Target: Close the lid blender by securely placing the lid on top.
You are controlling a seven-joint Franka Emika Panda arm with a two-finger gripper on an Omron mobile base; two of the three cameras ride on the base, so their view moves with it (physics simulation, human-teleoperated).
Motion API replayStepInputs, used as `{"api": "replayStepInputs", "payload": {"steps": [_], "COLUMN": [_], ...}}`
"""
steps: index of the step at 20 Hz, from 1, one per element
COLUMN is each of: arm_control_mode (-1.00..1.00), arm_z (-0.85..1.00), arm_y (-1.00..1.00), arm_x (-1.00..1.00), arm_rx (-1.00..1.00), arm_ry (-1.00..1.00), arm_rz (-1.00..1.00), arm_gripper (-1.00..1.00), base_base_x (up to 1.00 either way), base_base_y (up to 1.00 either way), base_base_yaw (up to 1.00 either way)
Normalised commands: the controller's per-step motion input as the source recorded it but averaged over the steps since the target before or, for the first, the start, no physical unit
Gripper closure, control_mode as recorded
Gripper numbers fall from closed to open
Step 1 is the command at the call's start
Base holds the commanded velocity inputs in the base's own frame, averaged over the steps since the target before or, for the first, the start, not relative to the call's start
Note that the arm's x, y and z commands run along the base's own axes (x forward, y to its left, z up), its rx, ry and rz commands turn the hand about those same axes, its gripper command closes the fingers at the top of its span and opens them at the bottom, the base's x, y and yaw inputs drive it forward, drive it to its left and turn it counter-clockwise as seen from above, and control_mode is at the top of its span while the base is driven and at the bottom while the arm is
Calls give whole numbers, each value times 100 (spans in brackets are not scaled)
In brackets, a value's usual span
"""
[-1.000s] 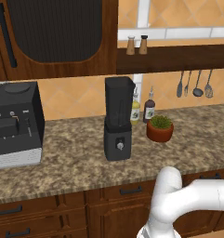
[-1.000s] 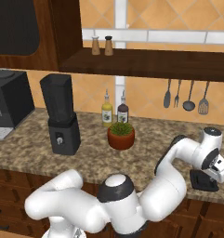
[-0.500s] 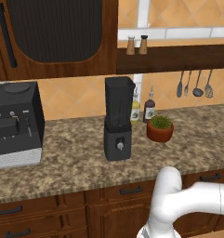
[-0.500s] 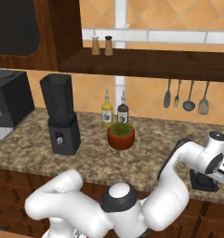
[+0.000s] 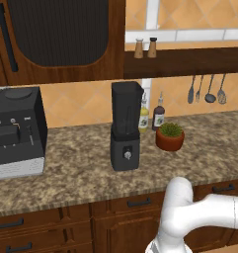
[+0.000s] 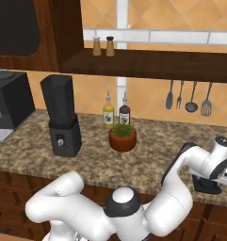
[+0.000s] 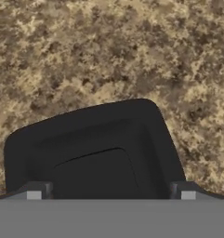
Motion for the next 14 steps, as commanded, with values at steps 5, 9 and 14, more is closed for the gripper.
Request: {"api": "replayStepInputs", "payload": {"steps": [5, 9, 14], "arm_control_mode": [-100, -100, -100], "arm_z": [-18, -29, -43], "arm_y": [0, 0, 6], "arm_x": [0, -1, -2], "arm_rx": [-1, -2, -6], "arm_ry": [2, 6, 10], "arm_rz": [19, 19, 13], "arm_gripper": [-100, -100, -100], "base_base_x": [0, 0, 0], "base_base_y": [0, 0, 0], "base_base_yaw": [0, 0, 0]}}
